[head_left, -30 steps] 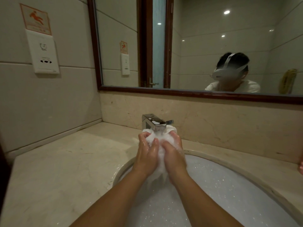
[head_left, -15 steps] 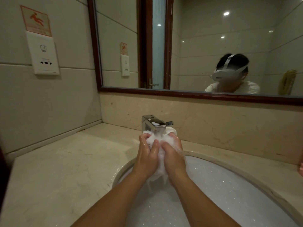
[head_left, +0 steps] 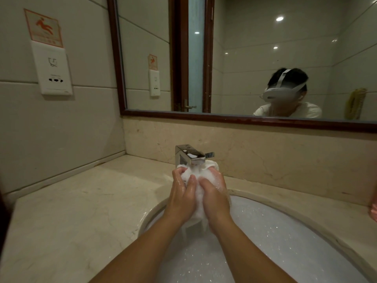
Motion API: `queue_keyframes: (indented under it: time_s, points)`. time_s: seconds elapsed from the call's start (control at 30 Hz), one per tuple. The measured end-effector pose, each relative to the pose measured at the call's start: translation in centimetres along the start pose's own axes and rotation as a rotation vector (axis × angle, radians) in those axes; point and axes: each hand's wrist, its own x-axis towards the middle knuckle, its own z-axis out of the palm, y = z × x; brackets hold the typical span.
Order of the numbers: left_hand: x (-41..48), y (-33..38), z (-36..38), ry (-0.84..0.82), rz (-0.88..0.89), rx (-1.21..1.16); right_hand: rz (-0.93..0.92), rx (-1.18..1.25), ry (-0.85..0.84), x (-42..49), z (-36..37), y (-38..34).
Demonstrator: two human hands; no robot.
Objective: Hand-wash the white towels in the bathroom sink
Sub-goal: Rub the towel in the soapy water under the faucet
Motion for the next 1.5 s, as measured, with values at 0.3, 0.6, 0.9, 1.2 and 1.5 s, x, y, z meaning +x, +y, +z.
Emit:
queue_keyframes:
  time_s: [0.3, 0.6, 0.9, 1.2, 1.5]
  points:
    - [0.0, 0.0, 0.1, 0.008, -0.015, -0.009, 0.012, -0.018, 0.009, -0.2, 0.0, -0.3]
    - [-0.2, 0.3, 0.0, 0.009, 0.001, 0.008, 0.016, -0.020, 0.009, -0.6, 0.0, -0.7]
    - [-0.3, 0.5, -0.1, -0.007, -0.014, 0.042, 0.067, -0.035, 0.030, -0.2, 0.4, -0.3]
    - [-0.4, 0.7, -0.1, 0.004, -0.049, 0.036, 0.070, -0.031, 0.040, 0.1, 0.0, -0.3]
    - [0.1, -0.2, 0.1, 0.013, -0.061, 0.040, 0.072, -0.004, 0.037, 0.8, 0.2, 0.5]
